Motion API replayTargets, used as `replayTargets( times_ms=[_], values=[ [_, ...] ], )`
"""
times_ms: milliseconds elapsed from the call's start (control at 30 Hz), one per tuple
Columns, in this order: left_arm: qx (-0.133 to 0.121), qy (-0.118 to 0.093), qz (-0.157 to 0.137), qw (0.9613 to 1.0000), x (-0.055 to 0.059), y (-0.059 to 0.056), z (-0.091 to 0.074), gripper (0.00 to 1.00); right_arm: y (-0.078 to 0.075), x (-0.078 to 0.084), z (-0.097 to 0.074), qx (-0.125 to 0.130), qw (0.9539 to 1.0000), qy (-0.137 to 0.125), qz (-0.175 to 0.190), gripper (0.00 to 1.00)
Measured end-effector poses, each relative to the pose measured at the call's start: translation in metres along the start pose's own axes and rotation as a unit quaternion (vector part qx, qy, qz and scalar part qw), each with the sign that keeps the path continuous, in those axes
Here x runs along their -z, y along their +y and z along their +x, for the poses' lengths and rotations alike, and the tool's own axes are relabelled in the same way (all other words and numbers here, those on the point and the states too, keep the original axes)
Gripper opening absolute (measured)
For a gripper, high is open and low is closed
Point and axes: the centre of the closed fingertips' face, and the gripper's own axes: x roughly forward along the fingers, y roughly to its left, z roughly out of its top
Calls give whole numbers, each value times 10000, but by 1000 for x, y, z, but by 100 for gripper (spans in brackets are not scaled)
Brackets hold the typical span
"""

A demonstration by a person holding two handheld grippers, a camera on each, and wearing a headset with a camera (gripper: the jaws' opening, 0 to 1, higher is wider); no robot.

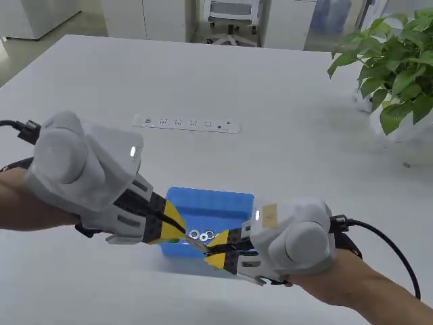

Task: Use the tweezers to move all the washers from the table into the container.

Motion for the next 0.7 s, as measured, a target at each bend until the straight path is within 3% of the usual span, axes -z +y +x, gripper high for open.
replayTargets(
  times_ms=[333, 500, 700],
  values=[
    [-117, 167, -129, 9997, 30, -18, 23, 5, 19, 24, 10, -140, 9985, 484, -232, 6],
    [-164, 266, -219, 9993, 49, -21, 36, 5, 25, 36, 14, -195, 9975, 635, -250, 6],
    [-131, 361, -308, 9988, 60, -24, 47, 5, 31, 48, 20, -266, 9959, 823, -246, 7]
  ],
)
